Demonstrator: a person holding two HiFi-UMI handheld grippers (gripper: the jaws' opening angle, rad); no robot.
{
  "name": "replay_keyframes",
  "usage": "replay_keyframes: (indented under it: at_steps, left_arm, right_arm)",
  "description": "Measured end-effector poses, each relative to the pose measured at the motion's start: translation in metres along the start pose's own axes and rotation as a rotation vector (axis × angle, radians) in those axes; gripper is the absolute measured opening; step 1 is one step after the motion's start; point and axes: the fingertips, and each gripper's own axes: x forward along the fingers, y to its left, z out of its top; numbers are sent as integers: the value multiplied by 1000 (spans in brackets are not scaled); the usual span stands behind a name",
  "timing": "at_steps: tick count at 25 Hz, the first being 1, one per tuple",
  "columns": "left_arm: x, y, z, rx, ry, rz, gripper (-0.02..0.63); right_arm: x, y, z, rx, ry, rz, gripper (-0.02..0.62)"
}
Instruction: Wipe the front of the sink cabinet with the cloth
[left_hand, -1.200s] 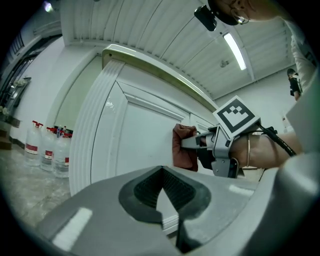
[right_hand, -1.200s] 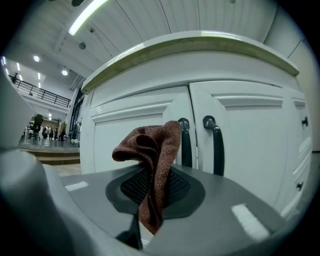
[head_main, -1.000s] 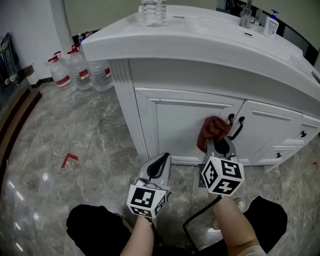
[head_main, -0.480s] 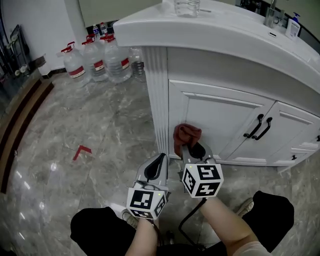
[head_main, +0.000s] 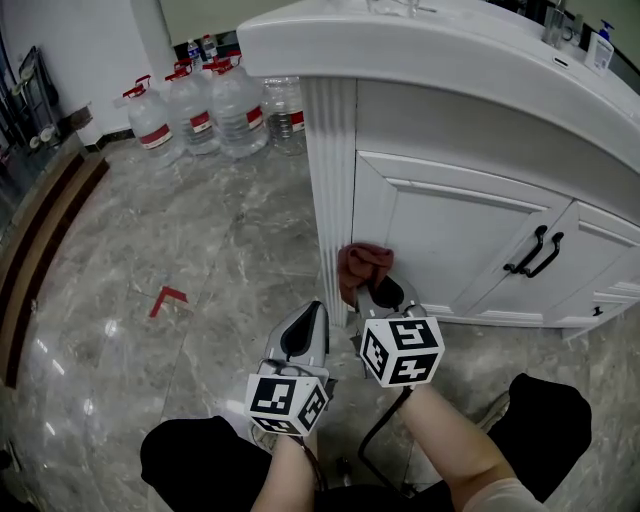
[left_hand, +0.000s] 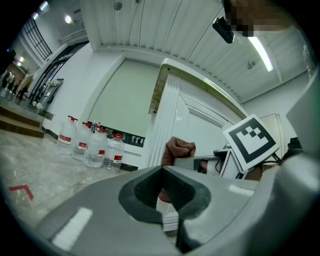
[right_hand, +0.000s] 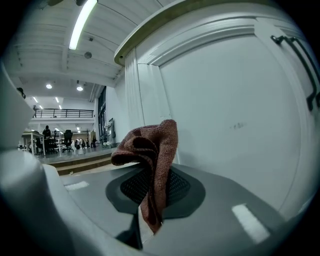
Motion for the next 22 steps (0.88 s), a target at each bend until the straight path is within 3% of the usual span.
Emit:
replay_keyframes:
  at_steps: [12,22]
  left_arm:
    - [30,-68,-12,11,20,-140,1]
    - [51,-127,-19,6,29,-219,1]
  right_arm:
    - [-47,-67,9,-34,17,-76,81]
    - [-113,-153,16,4,0,-244,81]
